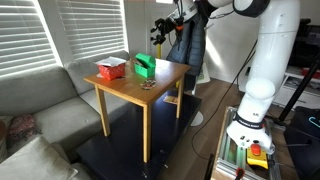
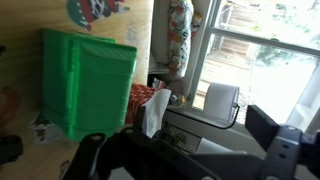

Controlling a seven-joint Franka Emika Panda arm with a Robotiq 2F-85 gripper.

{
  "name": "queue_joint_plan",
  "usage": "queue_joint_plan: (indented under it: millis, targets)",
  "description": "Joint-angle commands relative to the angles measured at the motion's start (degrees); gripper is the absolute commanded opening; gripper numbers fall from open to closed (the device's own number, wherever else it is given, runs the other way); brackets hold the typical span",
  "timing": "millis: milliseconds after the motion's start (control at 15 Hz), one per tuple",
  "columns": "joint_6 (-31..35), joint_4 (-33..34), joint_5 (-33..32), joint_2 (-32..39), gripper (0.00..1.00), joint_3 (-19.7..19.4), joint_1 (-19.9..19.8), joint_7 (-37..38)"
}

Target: Close the lid of the green storage box

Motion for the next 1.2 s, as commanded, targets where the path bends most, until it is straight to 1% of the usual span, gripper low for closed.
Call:
queue_joint_plan:
  millis: [0, 200, 333, 400, 467, 667, 1133]
  targets:
    - [1.6, -6.8, -12.8, -9.3, 1.0, -1.3, 0.3, -2.8]
    - [3.3, -10.8, -22.7, -15.0, 1.0, -1.3, 0.5, -6.7]
    - [5.6, -13.6, -27.2, -18.4, 1.0, -1.2, 0.8, -10.7]
    - [6.5, -15.3, -28.1, -20.1, 1.0, -1.3, 1.0, -12.5]
    - [3.1, -9.8, -25.2, -15.0, 1.0, -2.2, 1.0, -9.1]
    - [4.9, -13.0, -26.9, -18.3, 1.0, -2.4, 1.4, -11.3]
    - [5.3, -13.7, -27.0, -18.6, 1.0, -2.4, 1.5, -11.6]
